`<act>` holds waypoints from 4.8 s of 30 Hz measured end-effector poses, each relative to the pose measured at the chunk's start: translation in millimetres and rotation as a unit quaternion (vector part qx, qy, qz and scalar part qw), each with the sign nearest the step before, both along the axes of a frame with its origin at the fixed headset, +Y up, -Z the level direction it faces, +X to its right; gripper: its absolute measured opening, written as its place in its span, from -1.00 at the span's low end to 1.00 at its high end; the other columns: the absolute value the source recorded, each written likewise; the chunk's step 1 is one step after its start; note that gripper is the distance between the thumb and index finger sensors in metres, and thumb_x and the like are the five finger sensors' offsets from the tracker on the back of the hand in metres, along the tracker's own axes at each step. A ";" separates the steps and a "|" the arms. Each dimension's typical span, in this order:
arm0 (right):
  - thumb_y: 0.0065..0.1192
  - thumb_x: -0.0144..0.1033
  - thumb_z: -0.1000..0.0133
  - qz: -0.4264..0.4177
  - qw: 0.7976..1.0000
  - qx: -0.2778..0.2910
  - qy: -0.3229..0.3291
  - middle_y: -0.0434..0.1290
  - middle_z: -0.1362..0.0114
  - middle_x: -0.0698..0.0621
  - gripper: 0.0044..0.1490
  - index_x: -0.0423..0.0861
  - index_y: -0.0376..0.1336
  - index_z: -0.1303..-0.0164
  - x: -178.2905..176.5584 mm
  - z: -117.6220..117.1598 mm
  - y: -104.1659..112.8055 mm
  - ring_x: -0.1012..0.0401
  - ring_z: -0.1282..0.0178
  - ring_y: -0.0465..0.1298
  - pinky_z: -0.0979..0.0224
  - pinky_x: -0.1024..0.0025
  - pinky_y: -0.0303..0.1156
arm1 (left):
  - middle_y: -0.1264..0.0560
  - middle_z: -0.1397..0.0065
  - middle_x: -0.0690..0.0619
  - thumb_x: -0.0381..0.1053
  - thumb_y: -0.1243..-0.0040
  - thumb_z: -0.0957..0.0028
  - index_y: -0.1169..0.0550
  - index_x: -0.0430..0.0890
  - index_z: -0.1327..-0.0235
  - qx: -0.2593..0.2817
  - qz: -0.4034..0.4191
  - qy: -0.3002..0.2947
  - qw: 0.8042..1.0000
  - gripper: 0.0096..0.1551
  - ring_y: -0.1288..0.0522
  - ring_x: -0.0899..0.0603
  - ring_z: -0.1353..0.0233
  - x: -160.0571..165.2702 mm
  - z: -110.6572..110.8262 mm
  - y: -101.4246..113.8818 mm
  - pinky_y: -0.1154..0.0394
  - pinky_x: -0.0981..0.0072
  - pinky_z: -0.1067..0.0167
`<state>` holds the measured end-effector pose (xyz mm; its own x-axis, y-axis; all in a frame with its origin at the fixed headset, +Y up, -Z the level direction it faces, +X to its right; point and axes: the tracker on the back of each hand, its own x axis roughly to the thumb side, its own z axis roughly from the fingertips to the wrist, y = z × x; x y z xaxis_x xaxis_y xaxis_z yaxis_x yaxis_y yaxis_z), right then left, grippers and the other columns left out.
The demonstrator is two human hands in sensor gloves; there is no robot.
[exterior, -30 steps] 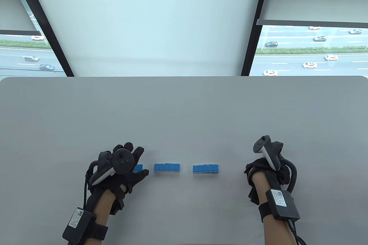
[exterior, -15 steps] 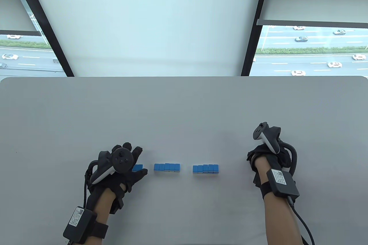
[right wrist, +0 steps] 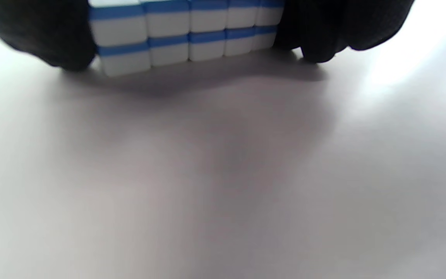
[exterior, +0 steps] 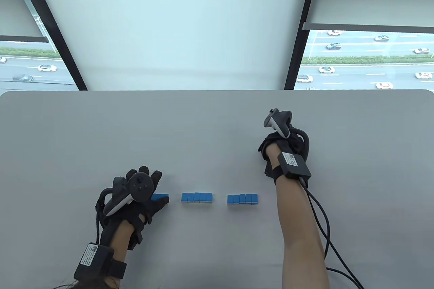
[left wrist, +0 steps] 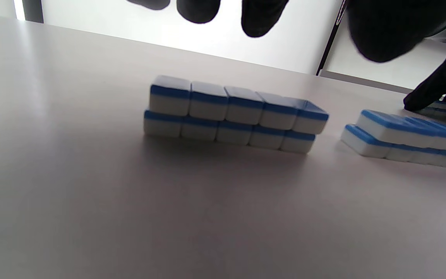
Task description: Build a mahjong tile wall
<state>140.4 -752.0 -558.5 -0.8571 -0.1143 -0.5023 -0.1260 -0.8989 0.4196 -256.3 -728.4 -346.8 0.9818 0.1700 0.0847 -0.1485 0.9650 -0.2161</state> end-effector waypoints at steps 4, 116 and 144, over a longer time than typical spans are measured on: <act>0.30 0.36 0.19 0.002 1.000 -0.010 0.007 0.05 -0.49 -0.38 0.38 -0.24 -0.20 -0.52 -33.0 -22.2 -2.5 -0.38 -0.37 0.26 -0.42 -0.25 0.26 | 0.00 -0.74 -0.05 0.50 -0.09 0.15 -0.16 0.16 -0.62 -0.002 0.001 0.003 1.000 0.04 0.07 -0.41 -0.66 -3.0 -0.9 0.0 0.10 -0.57 -0.40; 0.39 0.28 0.20 -0.005 1.000 -0.011 -0.003 0.07 -0.46 -0.42 0.42 -0.36 -0.20 -0.46 -105.8 184.2 0.6 -0.41 -0.37 0.29 -0.39 -0.31 0.31 | -0.02 -0.74 -0.07 0.48 -0.09 0.12 -0.18 0.15 -0.62 -0.005 0.030 -0.033 0.999 0.01 0.03 -0.41 -0.66 13.4 0.4 2.3 0.08 -0.57 -0.39; 0.44 0.24 0.22 0.011 0.978 -0.029 0.208 0.05 -0.52 -0.32 0.39 -0.20 -0.23 -0.49 -12.7 115.0 -0.5 -0.37 -0.43 0.28 -0.48 -0.26 0.28 | -0.04 -0.73 -0.06 0.48 -0.09 0.12 -0.18 0.15 -0.61 0.017 0.010 -0.022 1.000 0.00 0.01 -0.41 -0.66 8.4 4.7 10.0 0.07 -0.56 -0.40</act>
<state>127.6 -752.5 -443.5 -0.9830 -0.1520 -0.1032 0.0845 -0.8730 0.4804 -247.9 -718.4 -342.1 0.9736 0.1856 0.1332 -0.1586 0.9688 -0.1906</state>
